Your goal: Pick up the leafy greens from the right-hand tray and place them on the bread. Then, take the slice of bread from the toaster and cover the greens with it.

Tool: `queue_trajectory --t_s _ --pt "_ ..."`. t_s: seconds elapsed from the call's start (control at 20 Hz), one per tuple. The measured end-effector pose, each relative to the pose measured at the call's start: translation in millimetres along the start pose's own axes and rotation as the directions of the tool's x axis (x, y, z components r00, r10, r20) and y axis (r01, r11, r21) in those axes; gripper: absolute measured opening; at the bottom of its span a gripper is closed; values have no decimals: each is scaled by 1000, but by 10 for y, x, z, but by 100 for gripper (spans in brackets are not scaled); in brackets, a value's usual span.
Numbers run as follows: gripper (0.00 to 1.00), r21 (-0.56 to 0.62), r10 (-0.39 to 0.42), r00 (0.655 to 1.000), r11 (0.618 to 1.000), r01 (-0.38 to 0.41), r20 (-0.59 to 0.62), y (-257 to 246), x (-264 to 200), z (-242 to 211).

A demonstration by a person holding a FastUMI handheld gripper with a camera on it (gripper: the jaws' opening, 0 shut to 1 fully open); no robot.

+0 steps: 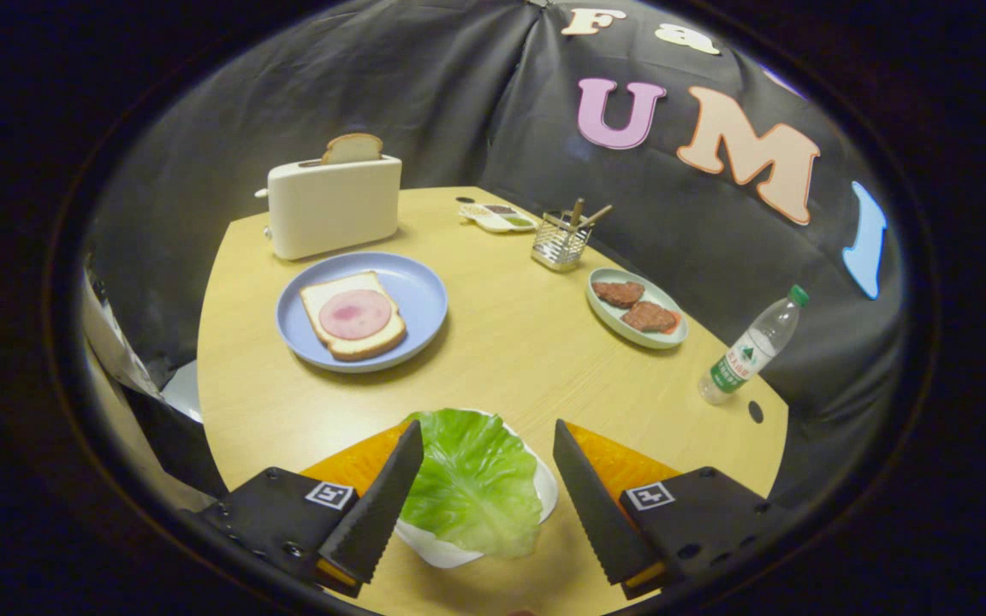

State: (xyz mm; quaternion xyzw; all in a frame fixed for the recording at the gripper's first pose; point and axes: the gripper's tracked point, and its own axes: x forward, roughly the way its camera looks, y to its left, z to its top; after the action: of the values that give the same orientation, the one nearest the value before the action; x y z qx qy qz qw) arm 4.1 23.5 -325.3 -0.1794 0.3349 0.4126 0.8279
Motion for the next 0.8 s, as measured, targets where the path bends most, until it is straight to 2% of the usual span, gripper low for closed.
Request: queue_trajectory --t_s 0.4,0.8 --pt "99 62 53 993 997 -46 -106 74 183 -412" --pt "99 104 90 979 992 -72 -183 175 284 -630"
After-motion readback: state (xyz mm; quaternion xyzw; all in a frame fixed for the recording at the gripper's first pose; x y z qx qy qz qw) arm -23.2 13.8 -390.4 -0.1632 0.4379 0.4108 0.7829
